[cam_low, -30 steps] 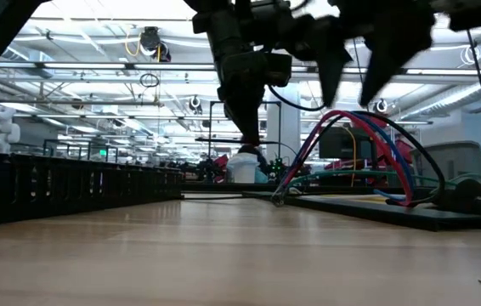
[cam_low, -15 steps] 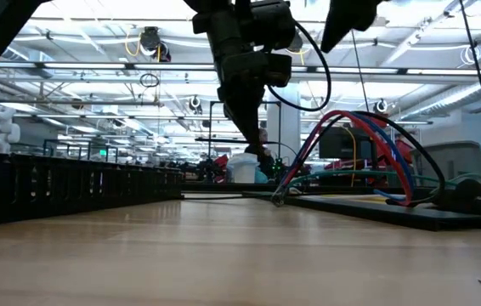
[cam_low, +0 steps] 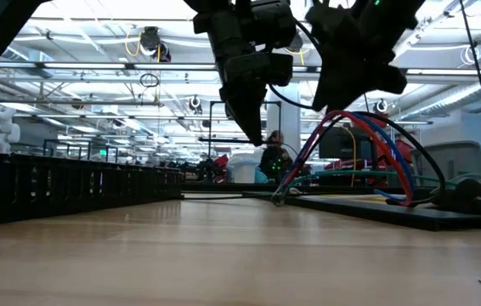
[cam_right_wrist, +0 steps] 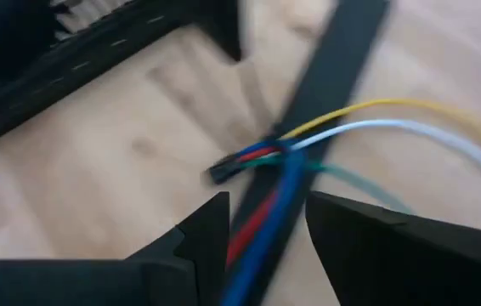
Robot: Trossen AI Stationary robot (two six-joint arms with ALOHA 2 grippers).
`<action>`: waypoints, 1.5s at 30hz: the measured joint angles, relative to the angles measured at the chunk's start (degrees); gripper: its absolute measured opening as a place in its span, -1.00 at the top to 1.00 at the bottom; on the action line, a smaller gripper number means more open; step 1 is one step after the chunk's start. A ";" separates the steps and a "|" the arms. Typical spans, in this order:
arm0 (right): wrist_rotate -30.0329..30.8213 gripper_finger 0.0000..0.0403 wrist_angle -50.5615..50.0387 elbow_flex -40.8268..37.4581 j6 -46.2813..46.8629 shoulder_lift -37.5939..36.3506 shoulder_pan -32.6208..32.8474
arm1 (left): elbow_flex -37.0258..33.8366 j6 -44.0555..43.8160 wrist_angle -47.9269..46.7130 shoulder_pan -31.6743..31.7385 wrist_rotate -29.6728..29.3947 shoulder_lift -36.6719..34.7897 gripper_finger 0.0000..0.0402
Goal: Ziptie cables
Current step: Wrap the black zip tie on the cables
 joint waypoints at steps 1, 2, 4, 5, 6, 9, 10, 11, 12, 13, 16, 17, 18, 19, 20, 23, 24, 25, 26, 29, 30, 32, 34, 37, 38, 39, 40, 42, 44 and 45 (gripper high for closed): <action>0.37 0.26 -0.65 0.00 0.00 -0.03 -0.89 | 0.00 0.00 0.09 0.02 -0.01 0.00 1.00; 0.36 0.26 -1.03 0.00 -0.20 -0.05 -1.79 | 0.00 0.00 0.29 0.02 -0.01 0.00 1.00; -0.18 0.26 -1.01 0.00 -1.58 -0.05 -3.38 | 0.00 -0.02 0.85 0.00 -0.01 0.00 1.00; -0.49 0.26 -0.32 0.00 -2.19 -0.05 -4.01 | 0.00 -0.02 1.20 -0.02 -0.01 0.00 1.00; -1.22 0.26 0.73 0.00 -3.01 -0.05 -4.60 | 0.00 -0.03 1.45 -0.02 -0.02 0.00 1.00; -6.71 0.26 4.35 -0.03 -5.90 0.27 -6.09 | 0.00 -0.04 1.62 -0.02 -0.04 0.00 1.00; -8.20 0.26 6.17 -0.27 -6.59 0.42 -6.39 | 0.00 -0.04 1.61 -0.02 -0.04 0.00 1.00; -9.28 0.26 7.56 -0.78 -7.28 0.48 -6.67 | 0.00 -0.04 1.61 -0.02 -0.04 0.00 1.00; -9.62 0.26 8.24 -1.25 -7.68 0.48 -6.84 | 0.00 -0.02 1.59 0.02 -0.04 0.00 1.00; -9.66 0.26 9.07 -1.76 -7.74 0.48 -7.10 | 0.00 -0.02 1.61 0.02 -0.04 0.00 1.00; -9.53 0.26 7.73 -2.83 -7.68 0.48 -8.35 | 0.00 -0.04 1.59 0.02 -0.11 0.00 1.00; -9.41 0.26 6.64 -3.16 -7.68 0.48 -8.71 | 0.00 -0.08 1.59 0.04 -0.12 0.00 1.00; -9.36 0.26 6.17 -3.52 -7.70 0.50 -9.13 | 0.00 -0.16 1.60 0.04 -0.16 0.00 1.00; -9.33 0.26 6.05 -3.73 -7.92 0.50 -9.59 | 0.00 -0.20 1.62 0.04 -0.21 0.00 1.00; -9.39 0.26 6.17 -3.88 -8.03 0.50 -9.96 | 0.00 -0.20 1.74 0.04 -0.23 0.00 1.00; -10.63 0.26 6.51 -4.11 -9.23 0.50 -10.78 | 0.00 -0.20 2.72 0.02 -0.25 0.00 1.00; -11.77 0.26 6.87 -4.11 -9.58 0.50 -10.89 | 0.00 -0.17 3.18 0.02 -0.25 0.00 1.00; -13.03 0.26 7.09 -4.11 -9.95 0.50 -10.95 | 0.00 -0.16 3.44 0.04 -0.28 0.00 1.00; -14.15 0.26 7.26 -4.11 -10.18 0.50 -10.95 | 0.00 -0.16 3.59 0.04 -0.28 0.00 1.00; -15.44 0.26 6.67 -4.11 -10.48 0.53 -10.89 | 0.00 -0.15 4.20 0.04 -0.34 0.00 1.00; -15.53 0.26 6.75 -4.18 -10.48 0.86 -10.73 | 0.00 -0.16 4.34 0.04 -0.54 0.00 1.00; -16.53 0.26 6.95 -4.94 -10.46 1.26 -10.80 | 0.00 -0.15 4.63 0.04 -0.73 0.00 1.00; -17.74 0.26 7.55 -6.33 -9.06 1.73 -11.08 | 0.00 -0.15 4.51 0.04 -0.73 0.00 1.00; -18.26 0.26 7.46 -8.57 -7.22 1.81 -11.10 | 0.00 -0.15 4.56 0.04 -0.85 0.00 1.00; -18.17 0.26 7.51 -8.88 -6.58 1.81 -11.11 | 0.00 -0.15 4.54 0.04 -0.98 0.00 1.00; -18.00 0.27 7.66 -9.00 -6.21 1.81 -11.17 | 0.00 -0.15 4.56 0.04 -0.98 0.00 1.00; -17.95 0.28 7.73 -8.98 -6.24 1.81 -11.17 | 0.00 -0.13 4.56 0.04 -0.98 0.00 1.00; -17.79 0.36 8.26 -8.96 -6.37 1.81 -11.19 | 0.00 -0.08 4.66 0.04 -0.98 0.00 1.00; -17.64 0.53 9.04 -8.96 -7.03 1.81 -11.17 | 0.00 0.00 4.84 0.04 -0.98 0.00 1.00; -17.64 0.65 9.03 -8.94 -7.37 1.81 -11.17 | 0.00 0.00 4.91 0.04 -0.98 0.00 1.00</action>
